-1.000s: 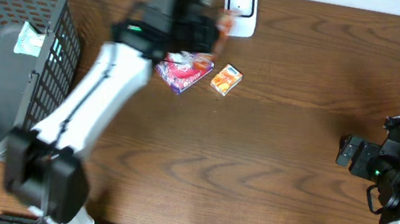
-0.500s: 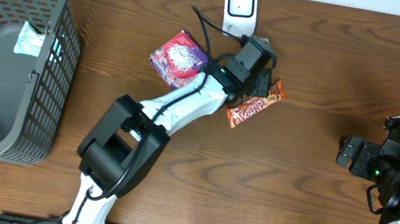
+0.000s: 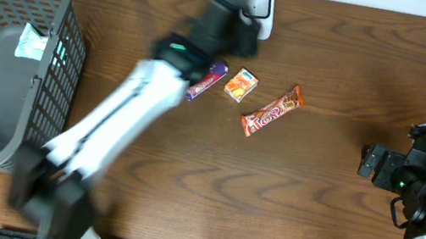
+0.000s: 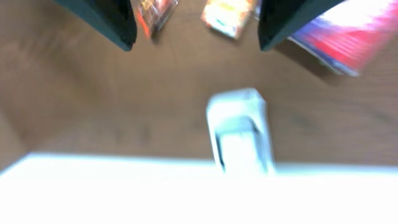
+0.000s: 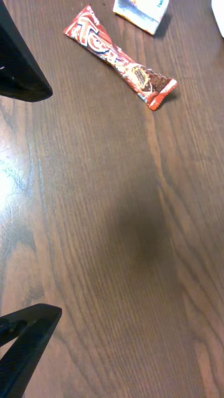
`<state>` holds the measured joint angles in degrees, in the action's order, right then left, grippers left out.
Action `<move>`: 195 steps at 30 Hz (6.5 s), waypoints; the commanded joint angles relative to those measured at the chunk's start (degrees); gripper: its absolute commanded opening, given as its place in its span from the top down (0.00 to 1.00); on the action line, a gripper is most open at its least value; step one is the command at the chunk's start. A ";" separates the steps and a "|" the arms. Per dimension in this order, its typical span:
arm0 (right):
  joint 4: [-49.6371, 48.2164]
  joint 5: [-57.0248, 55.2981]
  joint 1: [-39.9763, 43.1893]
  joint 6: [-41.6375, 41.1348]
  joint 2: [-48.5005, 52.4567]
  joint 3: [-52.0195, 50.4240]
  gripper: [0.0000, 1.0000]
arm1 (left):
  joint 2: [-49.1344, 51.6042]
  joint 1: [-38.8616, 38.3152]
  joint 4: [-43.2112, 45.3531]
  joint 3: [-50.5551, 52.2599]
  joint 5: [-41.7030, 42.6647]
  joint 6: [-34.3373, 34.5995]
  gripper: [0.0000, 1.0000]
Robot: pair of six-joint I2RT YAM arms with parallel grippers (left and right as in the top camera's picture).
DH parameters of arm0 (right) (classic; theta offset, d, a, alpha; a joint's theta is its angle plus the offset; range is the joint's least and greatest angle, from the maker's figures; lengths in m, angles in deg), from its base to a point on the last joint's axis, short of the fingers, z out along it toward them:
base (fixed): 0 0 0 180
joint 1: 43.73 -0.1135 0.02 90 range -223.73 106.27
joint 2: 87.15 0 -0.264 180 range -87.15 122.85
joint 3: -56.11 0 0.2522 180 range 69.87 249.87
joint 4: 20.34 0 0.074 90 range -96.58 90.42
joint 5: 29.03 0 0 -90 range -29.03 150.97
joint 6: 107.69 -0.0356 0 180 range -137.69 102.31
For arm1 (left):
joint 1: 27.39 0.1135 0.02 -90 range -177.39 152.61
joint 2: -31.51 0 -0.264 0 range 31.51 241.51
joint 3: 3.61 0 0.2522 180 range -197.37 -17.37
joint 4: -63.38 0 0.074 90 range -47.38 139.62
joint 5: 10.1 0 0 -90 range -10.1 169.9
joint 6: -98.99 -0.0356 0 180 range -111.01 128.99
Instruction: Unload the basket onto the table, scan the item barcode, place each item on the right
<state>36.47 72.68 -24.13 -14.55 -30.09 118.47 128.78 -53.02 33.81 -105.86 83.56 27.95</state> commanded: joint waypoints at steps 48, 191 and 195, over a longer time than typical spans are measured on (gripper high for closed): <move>0.09 -0.26 0.24 -0.50 0.07 0.90 0.01 | 23.91 50.62 -7.89 -0.46 -1.70 15.63 0.04; -3.45 2.75 0.24 -3.89 -0.04 0.90 0.01 | -25.05 48.22 -31.93 -0.46 5.70 -2.21 0.02; -5.84 10.88 0.24 -10.58 -0.04 0.90 0.01 | -25.05 48.22 -31.95 -0.46 5.70 -2.21 0.02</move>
<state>32.23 76.04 -24.13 -18.62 -29.98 118.56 103.47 -4.98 1.96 -105.99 89.99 25.66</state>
